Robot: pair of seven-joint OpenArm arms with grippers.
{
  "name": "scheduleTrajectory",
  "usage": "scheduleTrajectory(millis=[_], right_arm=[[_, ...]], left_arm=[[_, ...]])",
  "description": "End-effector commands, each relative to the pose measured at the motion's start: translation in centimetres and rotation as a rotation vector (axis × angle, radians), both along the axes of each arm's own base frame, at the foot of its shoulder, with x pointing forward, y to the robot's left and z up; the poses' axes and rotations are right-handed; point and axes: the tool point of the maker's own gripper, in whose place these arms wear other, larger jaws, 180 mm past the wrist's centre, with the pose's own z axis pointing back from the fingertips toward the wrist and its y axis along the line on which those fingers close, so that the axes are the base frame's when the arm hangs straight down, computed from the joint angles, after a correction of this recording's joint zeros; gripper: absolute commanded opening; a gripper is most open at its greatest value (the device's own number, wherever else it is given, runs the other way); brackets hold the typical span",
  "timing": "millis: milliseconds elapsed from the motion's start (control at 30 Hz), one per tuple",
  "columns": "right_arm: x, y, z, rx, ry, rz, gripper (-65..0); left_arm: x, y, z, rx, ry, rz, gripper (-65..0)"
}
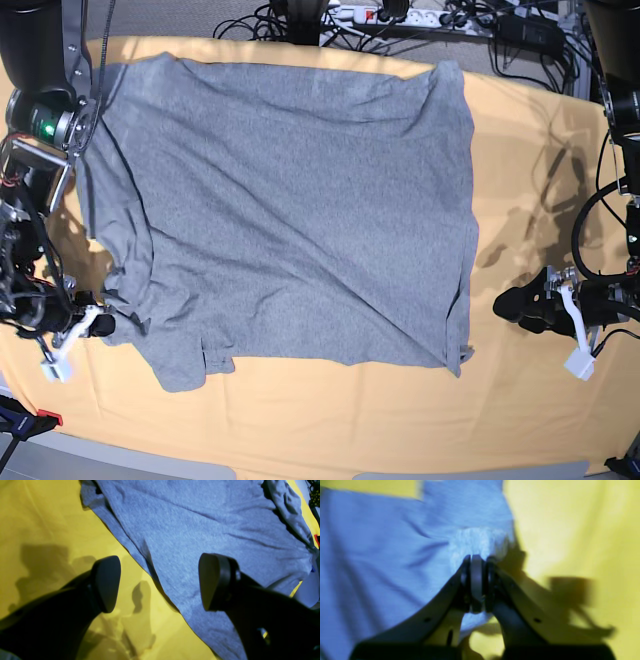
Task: Layout the t-shirt on the table in an organized manner, then fold the t-shirt properly
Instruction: 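Drag the hem corner outward with the right gripper to straighten the side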
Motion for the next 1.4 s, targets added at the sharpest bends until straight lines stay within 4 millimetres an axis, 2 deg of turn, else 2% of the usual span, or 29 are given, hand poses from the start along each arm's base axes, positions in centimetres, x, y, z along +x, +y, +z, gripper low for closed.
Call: scheduleTrajectory(millis=[0, 133, 333, 500, 700, 833, 900, 967, 1000, 1033, 1200, 1267, 1367], right_arm=[[1.7, -0.6, 2.9, -0.049, -0.084, 0.009, -65.0], [2.5, -1.6, 2.0, -0.233, -0.037, -0.024, -65.0], [3.1, -5.1, 2.3, -0.452, -0.012, -0.197, -65.0], [3.7, -6.6, 3.8, -0.482, -0.037, -0.296, -65.0], [5.2, -6.6, 6.3, -0.468, -0.115, -0.319, -65.0], [5.5, -6.7, 6.8, -0.466, -0.126, -0.323, -64.2], [5.4, -7.2, 6.9, -0.469, -0.127, -0.363, -50.7], [4.8, -8.5, 6.9, -0.515, -0.100, -0.427, -34.3], [4.3, -9.4, 6.9, -0.544, -0.077, -0.465, -29.1], [3.8, -10.2, 6.9, -0.566, -0.059, -0.506, -27.2], [2.2, -13.2, 7.5, -0.561, -0.029, -0.619, -27.4], [1.9, -13.6, 7.5, -0.498, -0.019, -0.617, -27.6], [1.4, -13.0, 7.2, -0.318, -0.005, -0.552, -27.6]], left_arm=[[0.9, 0.4, 2.5, -0.012, -0.070, 0.007, -15.6], [0.9, 0.4, 2.5, -0.012, -0.070, 0.007, -15.6], [0.9, 0.4, 2.5, -0.012, -0.070, 0.007, -15.6], [0.9, 0.4, 2.5, -0.013, -0.071, 0.008, -15.6], [0.9, 0.4, 2.5, -0.014, -0.073, 0.008, -15.6], [0.9, 0.4, 2.5, -0.014, -0.073, 0.008, -15.6], [0.9, 0.4, 2.5, -0.014, -0.073, 0.008, -15.6], [0.9, 0.5, 2.5, -0.013, -0.073, 0.009, -15.6], [0.9, 0.5, 2.5, -0.013, -0.073, 0.008, -15.6], [0.9, 0.5, 2.5, -0.013, -0.073, 0.009, -15.6], [1.0, 0.6, 2.7, -0.016, -0.079, 0.013, -15.6], [1.0, 0.7, 2.8, -0.015, -0.082, 0.017, -15.6], [1.1, 0.9, 3.0, -0.020, -0.089, 0.023, -15.6]])
